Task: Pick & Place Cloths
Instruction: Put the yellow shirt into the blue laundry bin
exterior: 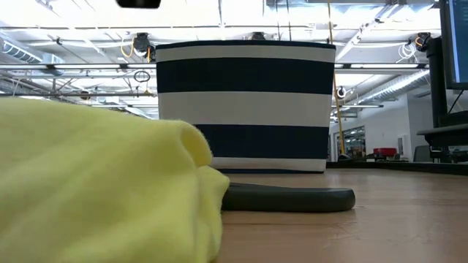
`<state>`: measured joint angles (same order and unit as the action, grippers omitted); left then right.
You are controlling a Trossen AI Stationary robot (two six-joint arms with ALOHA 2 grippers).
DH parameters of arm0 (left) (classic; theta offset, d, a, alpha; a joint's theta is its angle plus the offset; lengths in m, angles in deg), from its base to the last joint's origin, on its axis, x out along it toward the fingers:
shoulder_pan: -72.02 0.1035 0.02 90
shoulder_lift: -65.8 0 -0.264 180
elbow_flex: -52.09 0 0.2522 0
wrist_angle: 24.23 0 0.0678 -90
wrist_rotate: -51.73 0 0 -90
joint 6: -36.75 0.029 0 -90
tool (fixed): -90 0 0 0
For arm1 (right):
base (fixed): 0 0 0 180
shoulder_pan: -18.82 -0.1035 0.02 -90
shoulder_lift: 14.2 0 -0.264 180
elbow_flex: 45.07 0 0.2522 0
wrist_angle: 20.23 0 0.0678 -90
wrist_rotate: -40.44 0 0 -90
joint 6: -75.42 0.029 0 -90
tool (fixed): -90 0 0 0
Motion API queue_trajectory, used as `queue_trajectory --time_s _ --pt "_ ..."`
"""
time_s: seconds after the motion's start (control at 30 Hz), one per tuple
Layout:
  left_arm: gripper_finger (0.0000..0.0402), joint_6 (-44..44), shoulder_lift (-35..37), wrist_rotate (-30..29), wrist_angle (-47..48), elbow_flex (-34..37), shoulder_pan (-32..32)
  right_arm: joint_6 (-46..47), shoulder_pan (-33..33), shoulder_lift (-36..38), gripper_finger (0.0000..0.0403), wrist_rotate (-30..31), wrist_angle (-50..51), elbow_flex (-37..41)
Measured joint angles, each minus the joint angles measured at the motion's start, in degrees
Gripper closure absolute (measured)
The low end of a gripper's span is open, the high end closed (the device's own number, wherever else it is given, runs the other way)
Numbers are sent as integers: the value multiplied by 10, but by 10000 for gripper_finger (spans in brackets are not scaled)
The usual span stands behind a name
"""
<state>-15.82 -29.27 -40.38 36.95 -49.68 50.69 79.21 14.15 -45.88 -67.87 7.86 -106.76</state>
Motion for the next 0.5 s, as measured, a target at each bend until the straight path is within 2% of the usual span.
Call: queue_trajectory --time_s 0.2,0.5 --pt "401 -57 -39 21 39 0 -20 12 0 32 402 0 -7 38" --pt "401 -62 -92 23 100 0 -43 11 0 63 402 -30 -8 72"
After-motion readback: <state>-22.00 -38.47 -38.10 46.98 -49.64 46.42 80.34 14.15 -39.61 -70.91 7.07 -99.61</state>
